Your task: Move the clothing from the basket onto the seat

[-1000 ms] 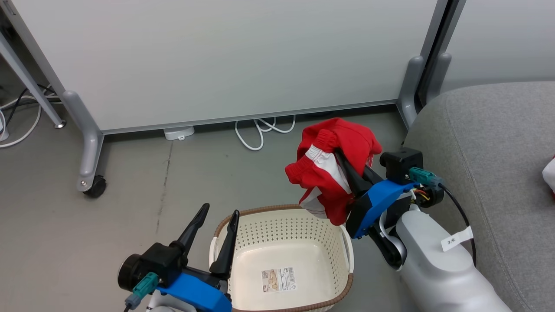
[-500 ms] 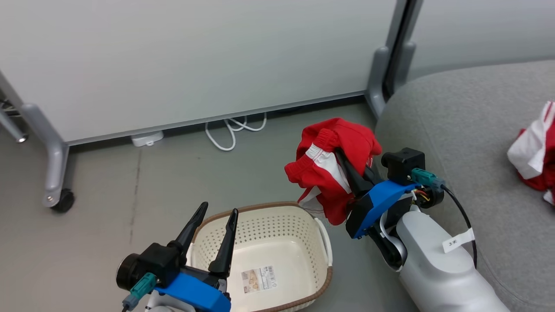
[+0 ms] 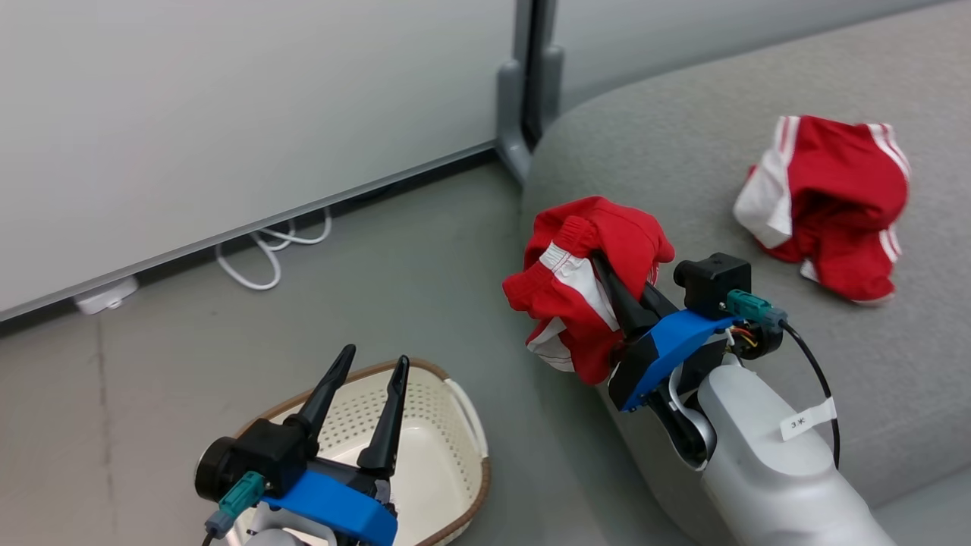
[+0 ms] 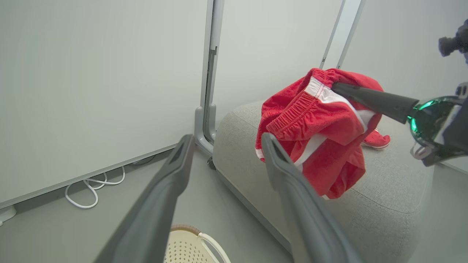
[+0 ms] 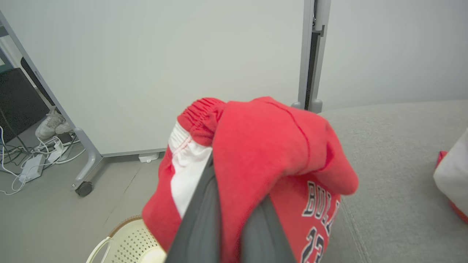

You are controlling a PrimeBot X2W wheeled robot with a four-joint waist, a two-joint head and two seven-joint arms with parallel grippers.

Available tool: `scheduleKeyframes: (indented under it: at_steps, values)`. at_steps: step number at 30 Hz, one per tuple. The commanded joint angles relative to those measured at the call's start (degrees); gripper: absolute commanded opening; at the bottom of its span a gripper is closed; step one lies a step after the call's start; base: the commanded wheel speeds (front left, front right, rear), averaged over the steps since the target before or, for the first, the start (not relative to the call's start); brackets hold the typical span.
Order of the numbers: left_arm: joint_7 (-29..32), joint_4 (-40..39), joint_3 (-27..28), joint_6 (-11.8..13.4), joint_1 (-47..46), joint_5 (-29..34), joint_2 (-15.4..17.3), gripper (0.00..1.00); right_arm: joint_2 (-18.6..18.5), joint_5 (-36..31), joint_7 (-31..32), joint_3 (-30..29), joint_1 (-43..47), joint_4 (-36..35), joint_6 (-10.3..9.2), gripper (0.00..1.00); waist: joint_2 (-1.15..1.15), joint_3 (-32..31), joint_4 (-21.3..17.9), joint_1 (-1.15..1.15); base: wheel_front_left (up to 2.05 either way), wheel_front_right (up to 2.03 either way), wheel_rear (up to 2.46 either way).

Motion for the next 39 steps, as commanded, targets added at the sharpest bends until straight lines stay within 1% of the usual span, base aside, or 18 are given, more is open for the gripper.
scheduleKeyframes:
  at_steps: [1,9,16,26,39]
  values:
    - [-0.29,-0.27,0.27,-0.13,-0.78,0.38,0.26,1.0,0.0,-0.25,-0.22,-0.42,0.87,-0.35,0.01,0.0,0.0,0.72,-3.91,0.0,0.0,0.0,0.0]
    - [-0.29,-0.03,0.62,-0.13,-1.17,0.63,0.86,1.0,0.02,-0.05,-0.22,-0.96,1.86,-1.36,0.01,0.0,0.0,1.65,-10.74,0.0,0.0,0.0,0.0]
    - [-0.28,0.09,0.01,-0.13,-1.5,0.78,1.28,1.0,0.02,0.39,-0.22,-1.43,2.43,-2.21,0.01,0.0,0.0,2.23,-14.39,0.0,0.0,0.0,0.0]
    - [-0.29,0.52,-1.69,-0.13,-2.8,0.15,2.0,1.0,0.02,-0.14,-0.22,-3.0,3.39,-3.26,0.01,0.0,0.0,3.2,-14.94,0.0,0.0,0.0,0.0]
    - [-0.29,0.2,-1.17,-0.13,-2.23,0.32,2.02,1.0,0.02,1.25,-0.22,-2.05,2.15,-3.21,0.01,0.0,0.0,3.47,-14.13,0.0,0.0,0.0,0.0]
